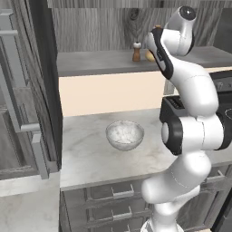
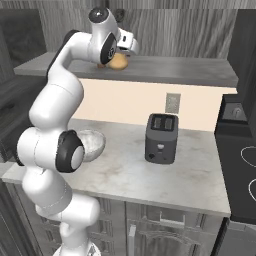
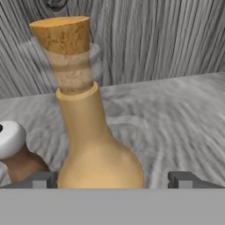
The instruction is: Retrieve the bottle and the shaker from the cabinet and place them next to the mixing bowl on the counter. Then add garlic from the fridge to the mixing bowl.
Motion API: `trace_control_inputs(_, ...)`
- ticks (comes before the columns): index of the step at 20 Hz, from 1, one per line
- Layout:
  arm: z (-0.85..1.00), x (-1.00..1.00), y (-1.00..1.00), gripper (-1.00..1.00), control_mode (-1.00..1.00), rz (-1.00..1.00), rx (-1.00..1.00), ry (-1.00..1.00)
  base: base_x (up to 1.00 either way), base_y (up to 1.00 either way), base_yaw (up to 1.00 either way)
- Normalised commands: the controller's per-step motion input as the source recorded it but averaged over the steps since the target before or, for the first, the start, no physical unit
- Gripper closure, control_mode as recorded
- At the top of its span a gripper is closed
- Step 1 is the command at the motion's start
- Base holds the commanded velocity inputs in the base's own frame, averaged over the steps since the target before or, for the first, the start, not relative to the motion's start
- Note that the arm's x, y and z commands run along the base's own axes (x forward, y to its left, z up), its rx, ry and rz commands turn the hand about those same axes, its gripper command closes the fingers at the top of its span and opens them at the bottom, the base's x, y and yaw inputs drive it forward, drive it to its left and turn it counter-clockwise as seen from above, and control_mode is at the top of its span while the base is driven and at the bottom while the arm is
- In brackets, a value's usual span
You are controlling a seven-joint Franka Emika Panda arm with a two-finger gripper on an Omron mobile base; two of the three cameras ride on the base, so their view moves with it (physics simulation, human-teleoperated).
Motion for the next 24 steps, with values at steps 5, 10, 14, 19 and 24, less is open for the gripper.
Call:
trace_control_inputs(5, -0.16, 0.15, 0.02, -1.0, -1.0, 0.0, 0.0, 0.0, 0.0, 0.0, 0.0)
trace_control_inputs(10, -0.1, 0.15, 0.02, -1.0, -1.0, 0.0, 0.0, 0.0, 0.0, 0.0, 0.0)
trace_control_inputs(14, -0.01, 0.15, 0.01, -1.0, -1.0, 0.0, 0.0, 0.0, 0.0, 0.0, 0.0)
trace_control_inputs(19, 0.0, 0.22, 0.0, -1.0, -1.0, 0.0, 0.0, 0.0, 0.0, 0.0, 0.0)
trace_control_inputs(24, 0.0, 0.17, 0.01, -1.0, -1.0, 0.0, 0.0, 0.0, 0.0, 0.0, 0.0)
